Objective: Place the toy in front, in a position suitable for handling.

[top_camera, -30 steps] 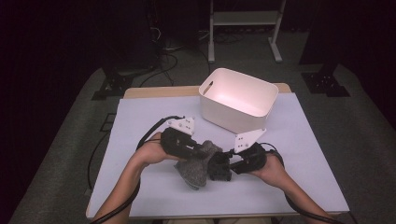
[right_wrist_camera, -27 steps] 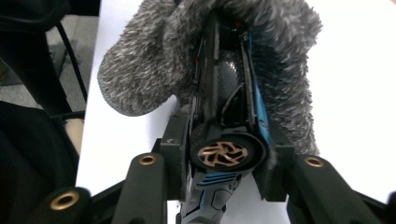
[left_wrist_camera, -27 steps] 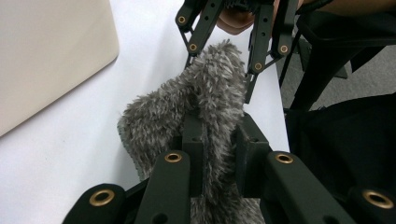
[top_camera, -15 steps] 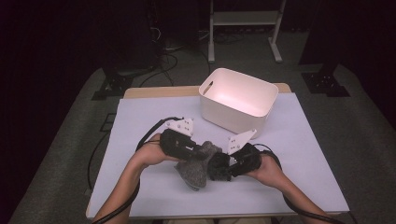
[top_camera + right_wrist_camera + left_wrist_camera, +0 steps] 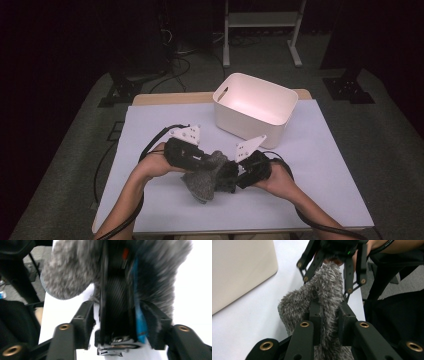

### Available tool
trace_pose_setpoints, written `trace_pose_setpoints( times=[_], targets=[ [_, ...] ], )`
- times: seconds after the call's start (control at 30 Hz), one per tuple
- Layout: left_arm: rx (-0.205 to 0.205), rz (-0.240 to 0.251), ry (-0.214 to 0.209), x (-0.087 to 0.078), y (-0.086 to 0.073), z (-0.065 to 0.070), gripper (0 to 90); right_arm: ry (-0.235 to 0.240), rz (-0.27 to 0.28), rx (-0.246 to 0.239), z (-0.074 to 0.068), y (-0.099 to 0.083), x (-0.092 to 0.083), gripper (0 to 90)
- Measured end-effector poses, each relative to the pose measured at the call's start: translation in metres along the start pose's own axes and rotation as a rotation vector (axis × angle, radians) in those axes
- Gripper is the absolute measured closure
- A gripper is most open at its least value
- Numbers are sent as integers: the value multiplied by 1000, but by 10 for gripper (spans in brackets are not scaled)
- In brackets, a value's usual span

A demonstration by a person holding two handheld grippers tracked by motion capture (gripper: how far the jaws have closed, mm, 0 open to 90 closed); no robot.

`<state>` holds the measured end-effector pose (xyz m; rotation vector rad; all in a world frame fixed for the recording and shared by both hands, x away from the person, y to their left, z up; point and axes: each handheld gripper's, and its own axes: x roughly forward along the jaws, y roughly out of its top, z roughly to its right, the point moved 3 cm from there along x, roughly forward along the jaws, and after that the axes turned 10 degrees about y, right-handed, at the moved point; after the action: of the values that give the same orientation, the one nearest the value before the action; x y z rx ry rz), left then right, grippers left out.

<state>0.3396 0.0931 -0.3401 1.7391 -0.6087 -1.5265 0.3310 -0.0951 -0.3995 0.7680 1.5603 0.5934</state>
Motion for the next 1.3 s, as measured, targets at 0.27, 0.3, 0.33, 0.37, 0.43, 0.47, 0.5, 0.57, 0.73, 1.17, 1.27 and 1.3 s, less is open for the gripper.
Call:
trace_pose_setpoints(
  times=[0.27, 0.3, 0.33, 0.37, 0.43, 0.47, 0.5, 0.57, 0.73, 1.17, 1.27, 1.3],
  targets=[
    [2, -4, -24, 11, 1, 2, 771, -25, -55, -51, -7, 2, -18, 618],
    [2, -3, -29, 12, 1, 2, 771, -22, -54, -46, -8, 1, -20, 618],
    [2, -2, -30, 15, 0, 3, 771, -21, -54, -42, -8, -1, -20, 618],
    [1, -19, -29, 18, -1, 3, 771, -21, -55, -44, -8, -2, -22, 618],
    [4, -59, -20, 27, -5, 3, 771, -26, -64, -49, -9, -6, -25, 618],
    [0, -64, -27, 30, -7, 3, 771, -27, -66, -47, -10, -9, -27, 618],
    [0, -71, -37, 35, -9, 4, 771, -28, -64, -47, -10, -10, -28, 618],
    [-7, -68, -56, 44, -11, 6, 769, -29, -60, -37, -11, -15, -31, 619],
    [0, -122, -60, 62, -16, 8, 766, -40, -47, -23, -11, -28, -38, 618],
    [-4, -152, -75, 79, -15, 7, 754, -57, 14, 16, -12, -64, -52, 617],
    [4, -156, -79, 82, -13, 8, 753, -54, 26, 26, -13, -72, -54, 618],
    [11, -166, -77, 82, -12, 9, 752, -53, 28, 28, -13, -74, -54, 618]
  ],
)
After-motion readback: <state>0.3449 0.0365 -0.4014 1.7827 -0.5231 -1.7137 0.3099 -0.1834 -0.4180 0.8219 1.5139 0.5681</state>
